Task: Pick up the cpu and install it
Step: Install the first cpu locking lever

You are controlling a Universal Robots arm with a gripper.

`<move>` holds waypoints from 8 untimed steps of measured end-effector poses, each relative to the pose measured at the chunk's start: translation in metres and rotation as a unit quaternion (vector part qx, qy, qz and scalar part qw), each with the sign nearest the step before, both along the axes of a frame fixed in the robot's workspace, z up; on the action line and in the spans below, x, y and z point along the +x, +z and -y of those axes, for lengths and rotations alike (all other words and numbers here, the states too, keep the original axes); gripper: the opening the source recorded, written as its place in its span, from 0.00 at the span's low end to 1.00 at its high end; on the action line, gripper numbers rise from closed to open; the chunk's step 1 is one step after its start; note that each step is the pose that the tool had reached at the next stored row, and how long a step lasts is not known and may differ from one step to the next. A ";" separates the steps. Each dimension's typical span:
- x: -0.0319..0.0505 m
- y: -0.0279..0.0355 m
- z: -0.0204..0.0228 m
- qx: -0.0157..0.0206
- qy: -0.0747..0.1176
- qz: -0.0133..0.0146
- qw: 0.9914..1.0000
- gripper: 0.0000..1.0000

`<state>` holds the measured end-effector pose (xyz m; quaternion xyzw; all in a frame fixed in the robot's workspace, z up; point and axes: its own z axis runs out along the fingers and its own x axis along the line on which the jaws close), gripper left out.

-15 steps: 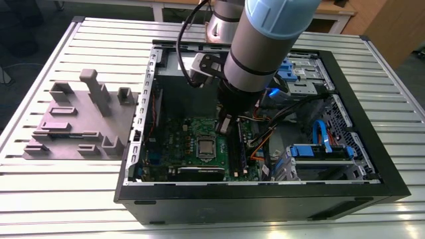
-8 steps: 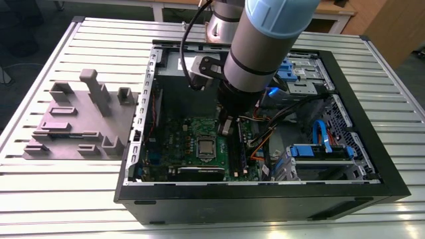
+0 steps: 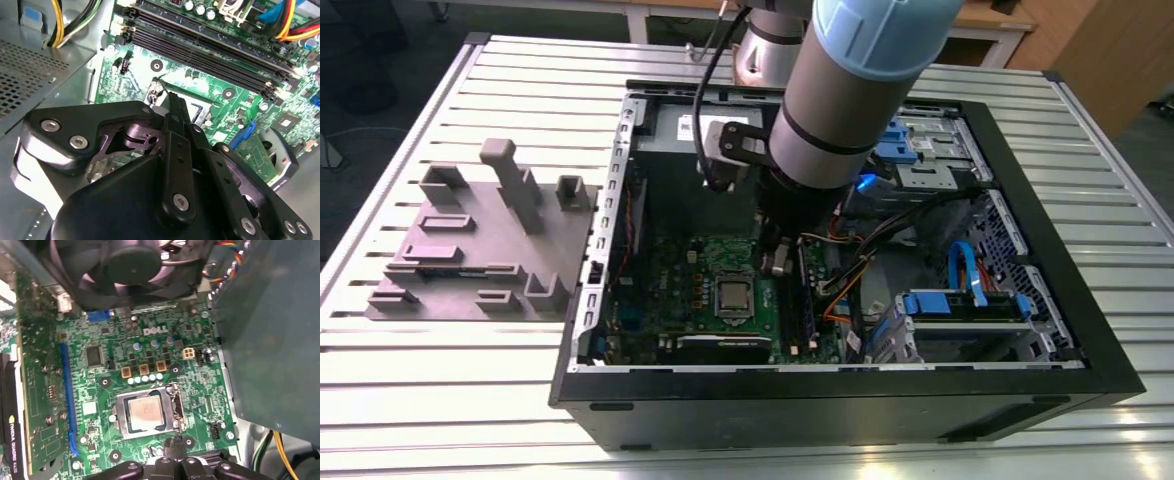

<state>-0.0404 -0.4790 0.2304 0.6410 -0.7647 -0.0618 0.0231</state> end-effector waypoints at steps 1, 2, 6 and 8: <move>-0.0001 -0.0002 0.0007 0.000 0.003 0.000 1.000 0.11; -0.0002 -0.0002 0.0015 0.000 0.005 0.000 1.000 0.11; -0.0002 -0.0006 0.0034 -0.002 0.008 0.000 1.000 0.11; -0.0003 -0.0015 0.0039 -0.002 0.015 0.000 1.000 0.11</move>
